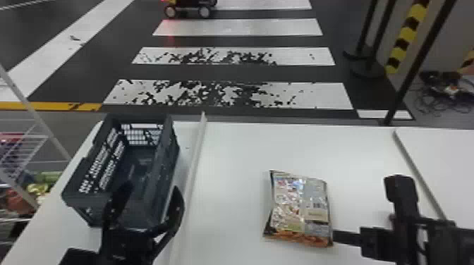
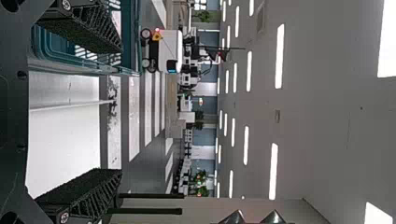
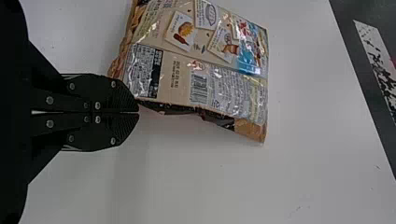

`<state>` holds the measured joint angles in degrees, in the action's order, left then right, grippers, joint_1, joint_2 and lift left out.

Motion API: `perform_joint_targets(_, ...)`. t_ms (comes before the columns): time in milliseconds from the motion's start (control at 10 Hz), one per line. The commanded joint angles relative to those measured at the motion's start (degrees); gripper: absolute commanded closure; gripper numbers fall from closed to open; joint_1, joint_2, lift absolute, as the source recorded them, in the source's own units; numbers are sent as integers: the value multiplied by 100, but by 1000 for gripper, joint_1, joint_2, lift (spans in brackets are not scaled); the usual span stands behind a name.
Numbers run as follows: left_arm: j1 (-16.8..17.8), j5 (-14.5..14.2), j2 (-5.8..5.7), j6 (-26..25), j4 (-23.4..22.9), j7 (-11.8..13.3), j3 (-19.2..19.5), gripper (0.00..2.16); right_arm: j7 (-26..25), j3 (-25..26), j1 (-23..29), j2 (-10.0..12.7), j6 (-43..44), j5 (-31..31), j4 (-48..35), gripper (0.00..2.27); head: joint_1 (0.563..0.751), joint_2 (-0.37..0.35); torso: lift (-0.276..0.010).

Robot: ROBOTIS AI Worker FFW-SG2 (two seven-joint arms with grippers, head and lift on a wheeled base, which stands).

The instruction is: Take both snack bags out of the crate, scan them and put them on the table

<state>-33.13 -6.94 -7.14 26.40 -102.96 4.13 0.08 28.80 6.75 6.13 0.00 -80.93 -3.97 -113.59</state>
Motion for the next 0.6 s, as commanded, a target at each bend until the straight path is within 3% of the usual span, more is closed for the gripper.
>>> perform_joint_targets(0,-1,9,2,0,4,0,1,83,-120,-24,-7,5,292,-535,-145,2186,695,68,-91)
perform_joint_targets(100,-1,0,2,0,13,0,1,83,-129,55,2,5,433,-605,-348,2186,695,42,-91)
perform_joint_targets(200,-1,0,2,0,4,0,1,83,-129,143,37,5,749,-518,-488,1926,695,17,-91)
perform_joint_targets(400,-1,0,2,0,4,0,10,83,-120,222,81,5,767,-465,-752,387,695,1,-91)
perform_joint_targets(500,-1,0,2,0,13,0,10,83,-85,248,116,5,749,-474,-893,225,695,-4,-91)
